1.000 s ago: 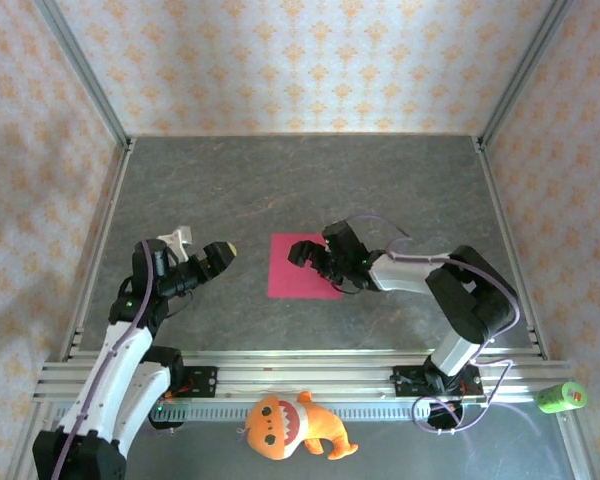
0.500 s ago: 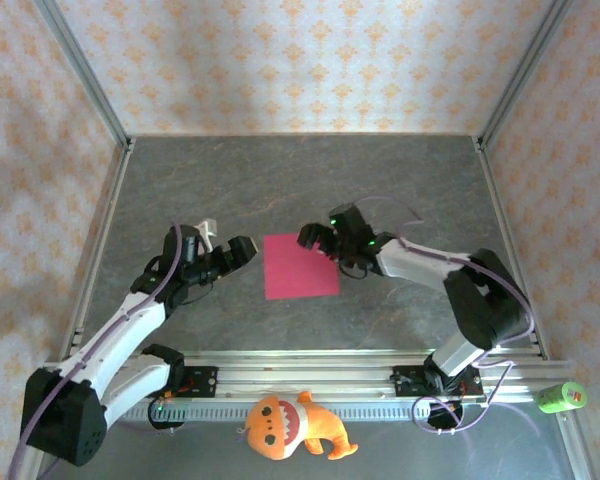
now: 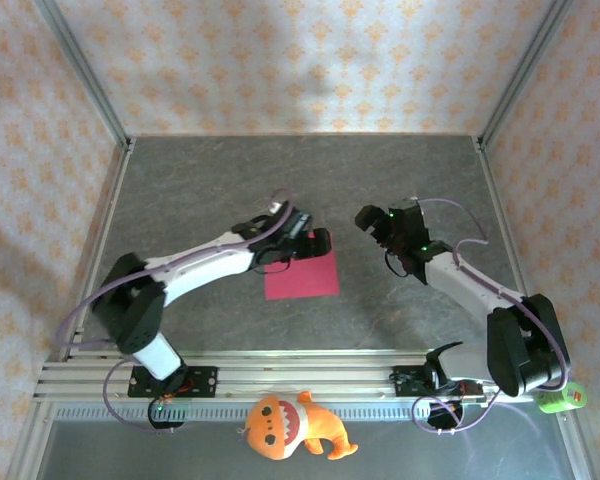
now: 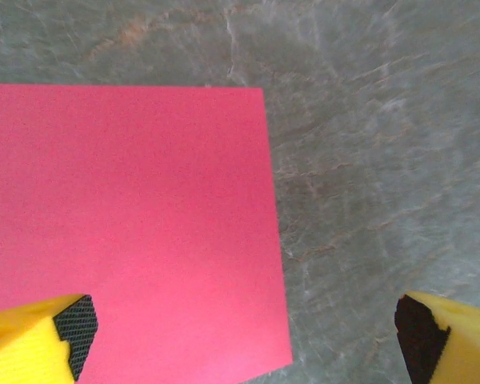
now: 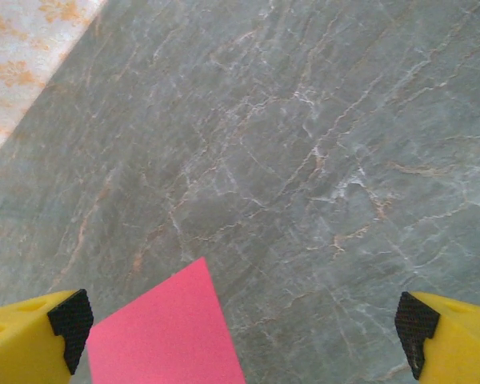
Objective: Fold a paper plane with a square sheet of paper (pick it up from the middle)
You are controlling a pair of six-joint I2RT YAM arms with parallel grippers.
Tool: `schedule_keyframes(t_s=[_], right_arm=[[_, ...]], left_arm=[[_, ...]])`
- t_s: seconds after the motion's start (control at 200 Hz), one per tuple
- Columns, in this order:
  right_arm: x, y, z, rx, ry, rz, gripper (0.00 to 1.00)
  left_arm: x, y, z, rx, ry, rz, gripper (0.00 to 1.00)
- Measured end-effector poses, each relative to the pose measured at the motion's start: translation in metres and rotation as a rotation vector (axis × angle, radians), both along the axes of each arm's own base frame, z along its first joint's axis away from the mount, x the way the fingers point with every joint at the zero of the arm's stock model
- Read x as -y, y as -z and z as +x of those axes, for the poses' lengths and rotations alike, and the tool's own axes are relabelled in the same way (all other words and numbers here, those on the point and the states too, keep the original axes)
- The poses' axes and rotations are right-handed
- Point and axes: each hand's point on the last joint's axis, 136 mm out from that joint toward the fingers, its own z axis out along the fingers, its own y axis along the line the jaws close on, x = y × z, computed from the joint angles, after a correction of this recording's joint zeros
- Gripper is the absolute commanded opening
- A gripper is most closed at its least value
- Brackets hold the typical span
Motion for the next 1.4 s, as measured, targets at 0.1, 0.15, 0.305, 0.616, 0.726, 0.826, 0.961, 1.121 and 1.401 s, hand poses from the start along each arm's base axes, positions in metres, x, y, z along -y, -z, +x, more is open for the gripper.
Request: schedule_keyframes(t_s=[0.1,0.15,0.305,0.616,0.726,0.826,0.961,1.121,1.401], right_arm=[[0.002,0.004,-0.002,-0.029,-0.006,-0.02,1.0],[0.004,0.006,-0.004,-0.042,-0.008,-0.032,1.0],[0.011,0.008,-0.007,-0.054,-0.001,-0.064,1.0],[0.015,0.004,-0.008,-0.048,0.003,-0.074,1.0],[0.015,0.006,-0.01,-0.057,0.003,-0.077,1.0],[0.016,0.007,-0.012,-0.064,0.003,-0.079,1.0],[0.016,0.008,-0.013,-0.065,0.002,-0.079,1.0],[0.017,0.009,-0.014,-0.068,0.002,-0.079,0.99],[0.016,0.01,-0.016,-0.075,0.002,-0.076,1.0]], left_arm=[[0.013,0.023,0.005,-0.052,0.004,0.111,0.99],[0.016,0.035,0.006,-0.078,0.002,0.163,0.99],[0.006,0.06,0.0,-0.137,-0.01,0.272,0.99],[-0.015,0.066,0.004,-0.156,-0.07,0.316,0.99],[-0.023,0.071,0.004,-0.169,-0.085,0.325,0.99],[-0.025,0.072,0.004,-0.171,-0.088,0.326,0.99],[-0.026,0.075,0.003,-0.174,-0.09,0.328,0.99],[-0.028,0.086,0.0,-0.183,-0.089,0.333,0.99],[-0.028,0.097,-0.002,-0.168,-0.085,0.33,0.99]])
